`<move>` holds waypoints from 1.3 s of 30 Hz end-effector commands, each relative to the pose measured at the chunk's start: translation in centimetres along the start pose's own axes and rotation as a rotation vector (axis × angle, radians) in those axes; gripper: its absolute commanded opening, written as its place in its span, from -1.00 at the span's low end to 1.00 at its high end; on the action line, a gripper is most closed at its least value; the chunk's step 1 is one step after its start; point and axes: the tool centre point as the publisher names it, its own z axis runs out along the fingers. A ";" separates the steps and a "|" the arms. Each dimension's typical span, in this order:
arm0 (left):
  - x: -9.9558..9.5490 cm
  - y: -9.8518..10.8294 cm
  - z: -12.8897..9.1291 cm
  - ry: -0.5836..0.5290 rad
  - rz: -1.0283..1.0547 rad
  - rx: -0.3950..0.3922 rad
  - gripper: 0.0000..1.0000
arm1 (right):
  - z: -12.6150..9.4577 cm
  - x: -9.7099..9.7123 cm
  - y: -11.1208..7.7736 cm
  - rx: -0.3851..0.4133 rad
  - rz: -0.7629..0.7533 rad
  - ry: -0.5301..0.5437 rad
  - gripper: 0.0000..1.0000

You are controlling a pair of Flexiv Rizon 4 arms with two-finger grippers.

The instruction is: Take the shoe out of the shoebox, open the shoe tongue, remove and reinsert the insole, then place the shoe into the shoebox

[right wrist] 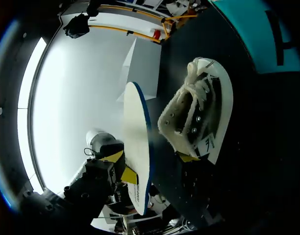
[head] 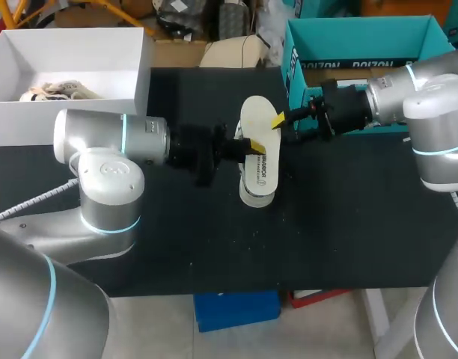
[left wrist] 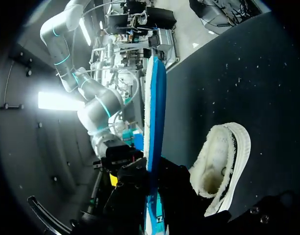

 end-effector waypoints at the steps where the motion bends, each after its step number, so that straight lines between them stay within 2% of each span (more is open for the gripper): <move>1: 0.5 -1.6 -2.1 0.198 -0.050 0.039 -1.00 | -2.7 0.3 -1.1 -0.004 -0.002 -0.153 1.00; 4: 1.6 -2.9 -2.4 0.287 -0.083 0.081 -1.00 | -3.9 -0.1 -1.4 -0.027 -0.005 -0.217 1.00; 7: 2.3 -4.0 -2.8 0.333 -0.110 0.118 -1.00 | -5.1 -0.3 -1.8 -0.041 -0.040 -0.327 1.00; 11: 3.0 -5.2 -3.1 0.376 -0.136 0.148 -1.00 | -6.4 -0.3 -2.0 -0.079 -0.078 -0.416 1.00; 14: 3.1 -6.1 -3.0 0.451 -0.067 0.212 -1.00 | -6.7 -0.2 -2.0 -0.079 -0.082 -0.417 1.00; 35: 3.1 -6.1 -3.0 0.451 -0.067 0.212 -1.00 | -6.7 -0.2 -2.0 -0.079 -0.082 -0.417 1.00; 39: 3.0 -6.5 -2.7 0.243 -0.182 0.274 -1.00 | -5.8 0.3 -2.2 -0.056 -0.186 -0.420 1.00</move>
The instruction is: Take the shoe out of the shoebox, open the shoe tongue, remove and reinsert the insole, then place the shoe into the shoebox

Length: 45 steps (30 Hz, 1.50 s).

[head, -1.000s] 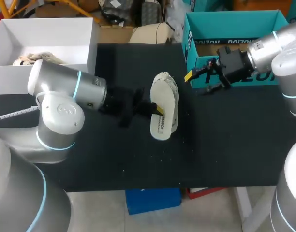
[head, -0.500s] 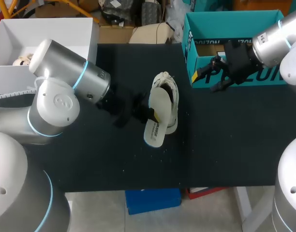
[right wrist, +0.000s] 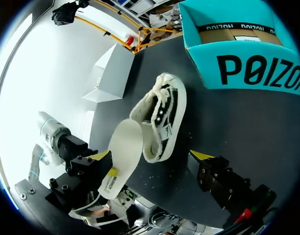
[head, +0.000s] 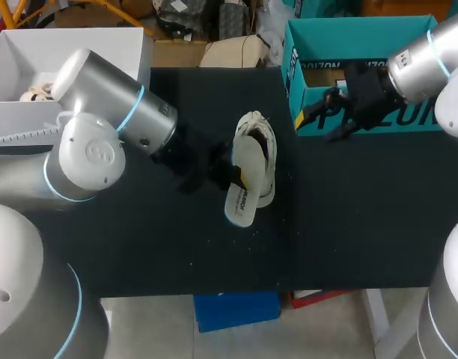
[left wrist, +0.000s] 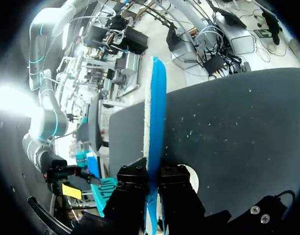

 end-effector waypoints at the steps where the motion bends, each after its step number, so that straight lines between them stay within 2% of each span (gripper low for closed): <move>1: 0.3 -0.1 0.4 -0.209 -0.046 0.086 -1.00 | 0.6 0.8 0.1 -0.011 -0.107 0.011 1.00; 4: 0.3 -0.6 0.5 -0.264 -0.054 0.111 -1.00 | 1.3 1.4 -0.1 -0.004 -0.179 0.018 1.00; 8: 0.9 -1.9 -0.1 -0.269 -0.064 0.082 -1.00 | 1.7 2.0 -0.1 -0.037 -0.263 0.019 1.00; 14: 1.6 -4.7 -2.3 -0.246 -0.081 0.022 -1.00 | 1.7 2.0 -0.1 -0.037 -0.263 0.019 1.00; 19: 2.1 -6.2 -3.4 -0.214 -0.080 -0.006 -1.00 | 1.7 2.0 -0.1 -0.037 -0.263 0.019 1.00; 25: 3.1 -7.8 -4.0 -0.189 -0.097 0.017 -1.00 | 1.7 2.0 -0.1 -0.037 -0.263 0.019 1.00; 29: 3.8 -8.5 -4.4 -0.176 -0.116 0.038 -1.00 | 2.3 3.6 0.1 0.006 -0.525 -0.159 1.00; 32: 4.1 -8.8 -4.4 -0.166 -0.135 0.080 -1.00 | 3.1 5.1 0.4 -0.062 -0.798 -0.321 1.00; 33: 4.1 -8.8 -4.4 -0.166 -0.135 0.080 -1.00 | 3.3 5.7 0.3 -0.073 -0.929 -0.427 1.00; 45: 4.1 -8.8 -4.4 -0.166 -0.135 0.080 -1.00 | 3.3 5.7 0.3 -0.073 -0.929 -0.427 1.00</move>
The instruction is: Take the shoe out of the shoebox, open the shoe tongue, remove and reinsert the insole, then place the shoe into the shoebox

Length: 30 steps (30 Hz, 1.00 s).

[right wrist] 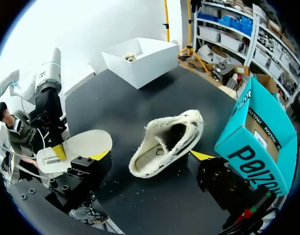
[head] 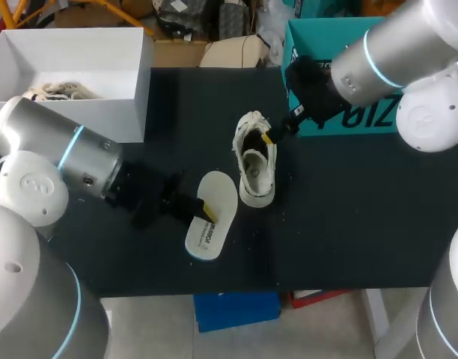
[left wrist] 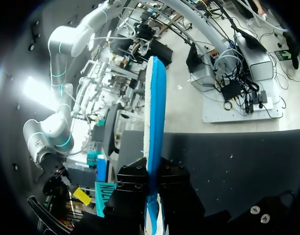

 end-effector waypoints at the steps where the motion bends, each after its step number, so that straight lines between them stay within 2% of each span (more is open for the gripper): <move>1: 0.0 -0.1 0.0 0.002 0.002 -0.002 -1.00 | -0.2 0.5 0.2 0.010 -0.162 -0.158 1.00; 3: 0.0 -0.1 0.0 0.002 0.002 -0.002 -1.00 | -0.2 0.5 0.2 0.010 -0.162 -0.158 1.00; 5: 0.0 -0.1 0.0 0.002 0.002 -0.002 -1.00 | 0.2 1.0 0.3 0.112 -0.314 -0.240 1.00; 7: 0.0 -0.1 0.0 0.002 0.002 -0.002 -1.00 | 0.7 1.5 0.2 0.156 -0.394 -0.291 1.00; 13: 0.0 -0.1 0.0 0.002 0.002 -0.002 -1.00 | 2.2 2.7 0.0 0.240 -0.465 -0.386 1.00; 20: 0.0 -0.1 0.0 0.002 0.002 -0.002 -1.00 | 4.3 3.6 -0.2 0.284 -0.472 -0.433 0.98; 21: 0.0 -0.1 0.0 0.002 0.002 -0.002 -1.00 | 4.6 3.6 -0.2 0.291 -0.467 -0.440 0.77; 22: 0.0 -0.1 0.0 0.002 0.002 -0.002 -1.00 | 4.8 3.7 -0.3 0.294 -0.466 -0.443 0.65; 24: 0.0 -0.1 0.0 0.002 0.002 -0.002 -1.00 | 5.5 3.8 -0.3 0.299 -0.464 -0.448 0.65; 28: 0.0 -0.1 0.0 0.002 0.002 -0.002 -1.00 | 6.7 3.8 -0.2 0.306 -0.460 -0.459 0.11; 29: 0.0 -0.1 0.0 0.002 0.002 -0.002 -1.00 | 7.0 3.8 -0.2 0.308 -0.462 -0.460 0.03; 30: 0.0 -0.1 0.0 0.002 0.002 -0.002 -1.00 | 7.4 3.9 -0.2 0.310 -0.464 -0.461 0.04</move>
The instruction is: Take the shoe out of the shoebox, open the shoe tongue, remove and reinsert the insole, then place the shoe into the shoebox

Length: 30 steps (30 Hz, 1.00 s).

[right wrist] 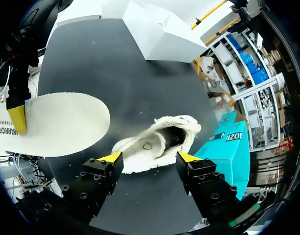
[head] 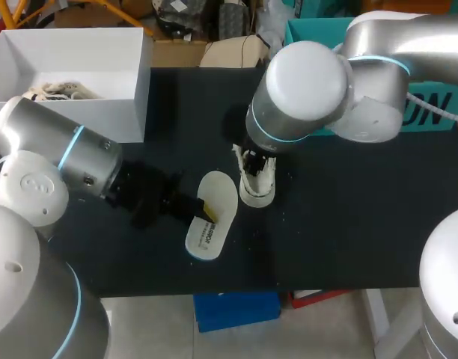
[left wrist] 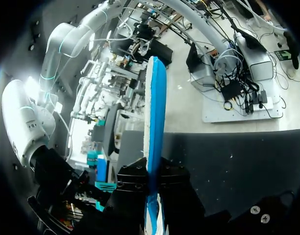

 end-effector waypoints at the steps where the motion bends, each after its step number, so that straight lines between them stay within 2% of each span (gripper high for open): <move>1: 0.0 -0.1 0.0 0.002 0.002 -0.002 -1.00 | 2.0 0.9 1.3 0.073 -0.003 -0.060 0.07; 11: 0.0 -0.1 0.0 0.002 0.002 -0.002 -1.00 | 4.0 0.7 0.9 0.083 0.015 -0.095 -0.10; 30: 0.0 -0.1 0.0 0.002 0.002 -0.002 -1.00 | 5.6 1.1 0.3 0.103 0.046 -0.097 -0.15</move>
